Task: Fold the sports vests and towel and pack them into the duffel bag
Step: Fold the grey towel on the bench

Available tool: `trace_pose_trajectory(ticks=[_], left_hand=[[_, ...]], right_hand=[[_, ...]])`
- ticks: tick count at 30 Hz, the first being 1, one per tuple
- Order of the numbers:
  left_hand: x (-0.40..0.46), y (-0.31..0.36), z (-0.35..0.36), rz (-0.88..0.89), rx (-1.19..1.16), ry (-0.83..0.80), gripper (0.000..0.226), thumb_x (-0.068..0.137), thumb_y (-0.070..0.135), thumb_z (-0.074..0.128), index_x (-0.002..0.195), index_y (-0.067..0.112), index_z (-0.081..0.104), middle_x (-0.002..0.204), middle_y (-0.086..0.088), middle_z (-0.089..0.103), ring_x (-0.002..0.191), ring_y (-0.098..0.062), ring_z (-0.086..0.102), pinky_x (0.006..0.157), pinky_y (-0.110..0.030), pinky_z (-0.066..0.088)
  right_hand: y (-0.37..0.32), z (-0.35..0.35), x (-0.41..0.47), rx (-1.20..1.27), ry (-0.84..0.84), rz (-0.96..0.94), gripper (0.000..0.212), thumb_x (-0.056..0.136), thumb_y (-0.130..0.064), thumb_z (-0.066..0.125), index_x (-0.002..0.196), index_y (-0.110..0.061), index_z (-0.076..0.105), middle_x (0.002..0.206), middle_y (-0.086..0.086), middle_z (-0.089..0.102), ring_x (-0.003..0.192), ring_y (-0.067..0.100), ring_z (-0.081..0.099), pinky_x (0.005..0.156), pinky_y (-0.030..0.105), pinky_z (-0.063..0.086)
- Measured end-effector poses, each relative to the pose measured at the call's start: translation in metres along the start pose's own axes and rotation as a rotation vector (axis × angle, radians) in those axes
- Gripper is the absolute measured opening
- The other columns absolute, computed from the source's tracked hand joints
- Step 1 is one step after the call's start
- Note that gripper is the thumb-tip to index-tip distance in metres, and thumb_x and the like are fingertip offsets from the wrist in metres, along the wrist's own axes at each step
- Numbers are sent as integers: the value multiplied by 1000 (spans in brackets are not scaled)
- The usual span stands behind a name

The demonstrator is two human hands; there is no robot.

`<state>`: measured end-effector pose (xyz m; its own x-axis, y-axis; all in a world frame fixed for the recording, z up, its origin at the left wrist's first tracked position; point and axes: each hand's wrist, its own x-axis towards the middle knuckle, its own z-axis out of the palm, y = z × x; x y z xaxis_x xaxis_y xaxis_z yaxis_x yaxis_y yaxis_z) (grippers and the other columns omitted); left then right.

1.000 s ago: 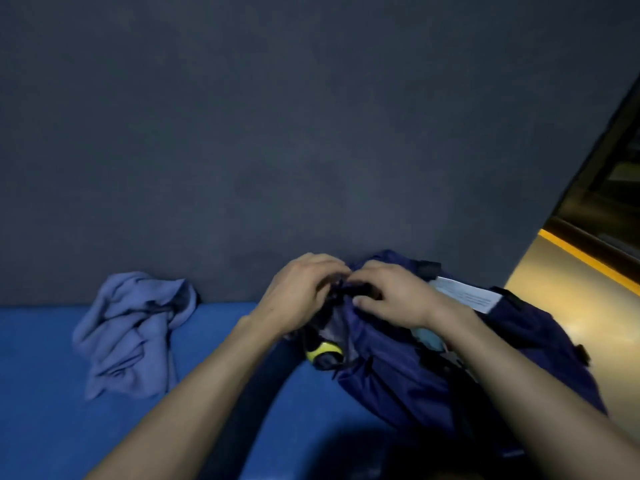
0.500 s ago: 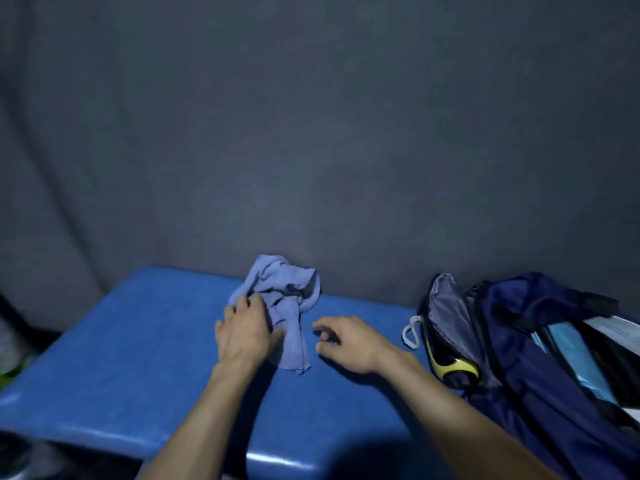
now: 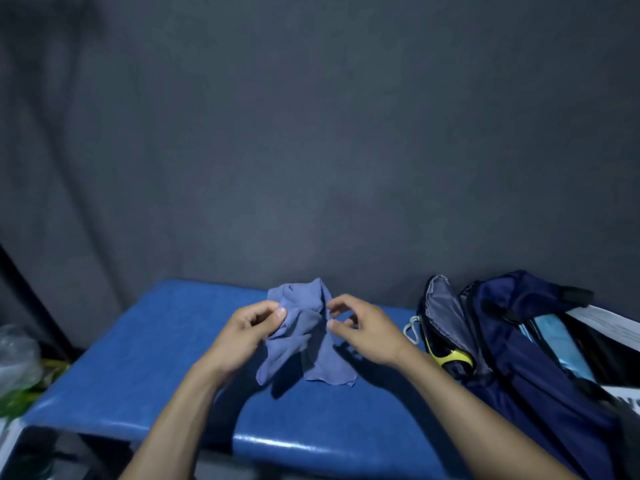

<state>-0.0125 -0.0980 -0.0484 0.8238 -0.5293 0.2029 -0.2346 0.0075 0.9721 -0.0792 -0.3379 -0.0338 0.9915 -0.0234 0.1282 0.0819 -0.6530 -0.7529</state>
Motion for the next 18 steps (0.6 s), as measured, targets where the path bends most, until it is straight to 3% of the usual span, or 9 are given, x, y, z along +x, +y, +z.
trace_pose_trajectory(ticks=[3,6,8,11,15,18], left_hand=[[-5,31,9,4,-139,-14,44,83,52,74,78,11,59,79,-9,39,76,-25,28,65,-31,28],[-1,83,17,108,70,-154,25,91,32,67,68,24,64,69,5,49,69,-10,43,63,-20,35],[5,122,19,184,230,-193,35,100,20,63,66,28,65,64,13,51,64,-4,43,60,-18,35],[17,170,11,309,446,-131,30,102,25,62,72,26,67,61,2,56,60,-10,47,61,-31,40],[26,218,3,466,633,-11,17,95,40,63,88,28,73,81,3,73,73,-5,60,76,-40,55],[26,247,10,517,523,-15,22,98,34,61,95,14,71,86,-7,73,78,-13,62,76,-48,59]], right_hand=[[-20,-13,-8,58,69,-108,25,97,-20,65,121,-25,65,121,-8,62,102,1,62,80,14,48],[-55,-29,-9,169,91,-198,29,97,-21,61,125,-29,64,127,-15,64,120,-3,57,98,19,45],[-81,-42,-9,309,62,-195,24,101,-15,58,122,-19,68,116,-13,70,106,-7,60,93,16,45],[-106,-61,-14,435,3,-161,19,97,-21,64,112,-15,73,95,-12,70,83,-3,60,78,16,43],[-128,-87,-31,399,-24,-253,31,85,-32,72,103,-6,71,91,-4,65,85,7,56,73,22,42],[-151,-107,-39,507,18,-291,14,91,-27,73,96,-14,72,90,-5,68,87,9,60,76,27,48]])
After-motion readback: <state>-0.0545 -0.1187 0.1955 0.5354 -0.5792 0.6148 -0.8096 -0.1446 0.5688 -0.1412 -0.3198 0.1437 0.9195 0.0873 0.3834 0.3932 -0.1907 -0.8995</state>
